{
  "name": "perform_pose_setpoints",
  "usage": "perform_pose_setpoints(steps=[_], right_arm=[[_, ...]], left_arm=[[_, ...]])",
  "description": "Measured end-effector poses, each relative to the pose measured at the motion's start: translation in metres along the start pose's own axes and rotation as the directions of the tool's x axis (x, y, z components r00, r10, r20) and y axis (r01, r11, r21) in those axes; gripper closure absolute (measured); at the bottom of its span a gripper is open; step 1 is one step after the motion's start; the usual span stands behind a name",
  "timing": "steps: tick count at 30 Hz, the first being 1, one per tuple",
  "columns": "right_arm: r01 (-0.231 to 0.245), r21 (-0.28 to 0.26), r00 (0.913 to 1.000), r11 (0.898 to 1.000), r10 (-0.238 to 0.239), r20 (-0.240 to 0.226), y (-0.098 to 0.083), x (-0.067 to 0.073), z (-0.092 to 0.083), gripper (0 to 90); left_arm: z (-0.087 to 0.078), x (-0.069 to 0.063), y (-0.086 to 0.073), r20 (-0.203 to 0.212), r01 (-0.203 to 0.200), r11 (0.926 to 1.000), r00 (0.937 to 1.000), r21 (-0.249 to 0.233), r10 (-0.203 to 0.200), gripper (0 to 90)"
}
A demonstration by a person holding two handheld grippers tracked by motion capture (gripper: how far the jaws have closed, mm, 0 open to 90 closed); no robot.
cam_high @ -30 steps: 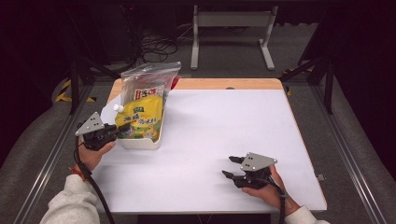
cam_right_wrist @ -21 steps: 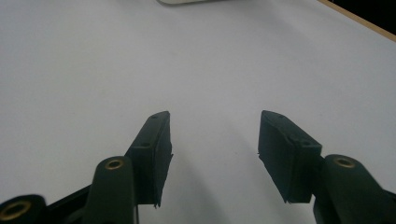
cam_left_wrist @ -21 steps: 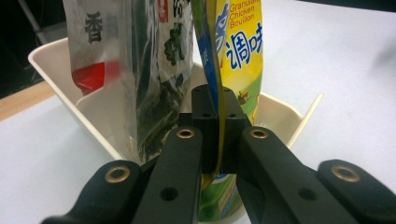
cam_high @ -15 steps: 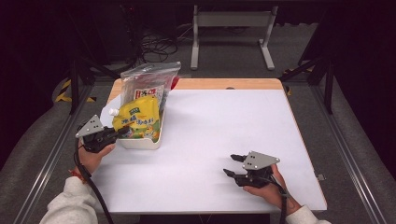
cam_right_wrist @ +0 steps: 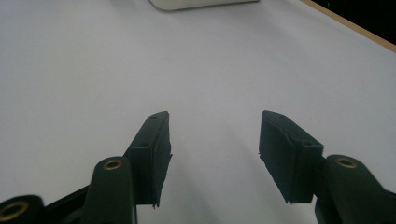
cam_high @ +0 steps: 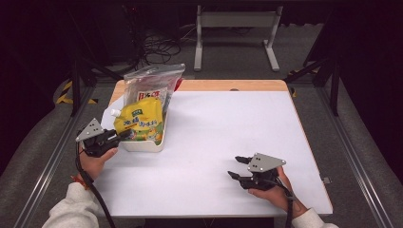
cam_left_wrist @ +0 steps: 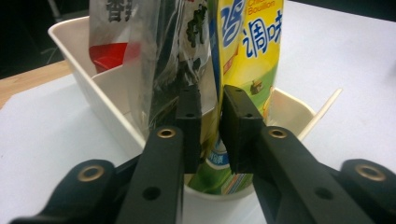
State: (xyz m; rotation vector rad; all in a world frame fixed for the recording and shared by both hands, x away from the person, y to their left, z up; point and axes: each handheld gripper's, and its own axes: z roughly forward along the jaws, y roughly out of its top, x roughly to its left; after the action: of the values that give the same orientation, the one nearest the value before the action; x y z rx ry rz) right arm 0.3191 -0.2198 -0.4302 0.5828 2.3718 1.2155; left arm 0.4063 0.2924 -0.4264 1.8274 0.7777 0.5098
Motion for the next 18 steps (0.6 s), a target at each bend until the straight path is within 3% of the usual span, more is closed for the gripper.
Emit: perform_pose_setpoints(steps=[8, 12, 13, 14, 15, 18], right_arm=[[-0.005, -0.006, 1.0, 1.0, 0.005, 0.003, 0.003, -0.004, 0.002, 43.0], [-0.007, -0.007, 0.9999, 1.0, 0.007, 0.012, 0.005, -0.006, 0.003, 42.9], [-0.008, -0.01, 0.9998, 1.0, 0.009, 0.015, 0.005, -0.006, 0.002, 42.7], [-0.015, -0.014, 0.9997, 1.0, 0.016, 0.019, 0.005, -0.007, 0.001, 42.1], [-0.014, -0.014, 0.9996, 1.0, 0.015, 0.022, 0.004, -0.007, 0.0, 41.9], [-0.013, -0.017, 0.9995, 1.0, 0.014, 0.028, 0.005, -0.008, -0.001, 41.5]], left_arm=[[-0.008, -0.005, 0.0, -0.023, 0.016, 0.9994, 0.9996, -0.029, -0.016, 63.1], [-0.014, -0.009, 0.001, -0.043, 0.03, 0.9993, 0.9986, -0.023, -0.031, 45.9], [-0.015, -0.011, 0.001, -0.054, 0.029, 0.9994, 0.9981, -0.021, -0.03, 45.9], [-0.016, -0.013, 0.002, -0.07, 0.028, 0.9994, 0.9971, -0.02, -0.029, 39.7], [-0.019, -0.018, 0.003, -0.119, 0.013, 0.9999, 0.9928, -0.003, -0.013, 37.1], [-0.022, -0.024, 0.006, -0.14, 0.006, 1.0, 0.9902, -0.008, -0.007, 29.7]])
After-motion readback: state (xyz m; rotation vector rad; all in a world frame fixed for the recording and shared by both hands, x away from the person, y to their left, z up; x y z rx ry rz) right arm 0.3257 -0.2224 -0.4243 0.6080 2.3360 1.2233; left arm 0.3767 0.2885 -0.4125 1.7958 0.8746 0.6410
